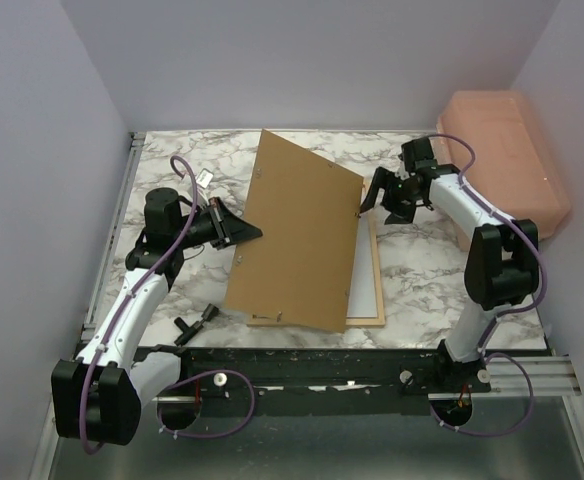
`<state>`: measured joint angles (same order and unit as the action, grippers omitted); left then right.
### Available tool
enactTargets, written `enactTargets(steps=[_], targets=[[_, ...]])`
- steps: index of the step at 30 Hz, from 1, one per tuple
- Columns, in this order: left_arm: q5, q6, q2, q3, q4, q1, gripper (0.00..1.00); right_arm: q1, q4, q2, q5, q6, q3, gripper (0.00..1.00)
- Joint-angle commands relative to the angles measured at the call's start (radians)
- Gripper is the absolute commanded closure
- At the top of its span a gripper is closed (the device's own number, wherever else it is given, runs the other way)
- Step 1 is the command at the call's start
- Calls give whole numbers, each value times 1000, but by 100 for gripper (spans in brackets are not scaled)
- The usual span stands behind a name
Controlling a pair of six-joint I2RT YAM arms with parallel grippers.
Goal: Put the photo into the frame
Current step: Place the photo frame item in the photo frame.
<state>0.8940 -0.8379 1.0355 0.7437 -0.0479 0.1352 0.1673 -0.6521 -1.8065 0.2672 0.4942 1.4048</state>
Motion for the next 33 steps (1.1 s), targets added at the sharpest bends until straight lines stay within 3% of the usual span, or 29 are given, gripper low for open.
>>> enactTargets(steps=[1,11,20,33], targets=[[-8,-24,-25,33,62,15,100,54,-1,29,-3,26,-40,14],[-41,-46,-17,13,81,20,100,99,8,76,-6,49,-107,14],[-45,-43,-11,1,83,23,100,130,-37,46,-65,29,-35,15],[-64,-110,-8,-44,156,20,100,103,-100,79,-181,-2,-58,12]])
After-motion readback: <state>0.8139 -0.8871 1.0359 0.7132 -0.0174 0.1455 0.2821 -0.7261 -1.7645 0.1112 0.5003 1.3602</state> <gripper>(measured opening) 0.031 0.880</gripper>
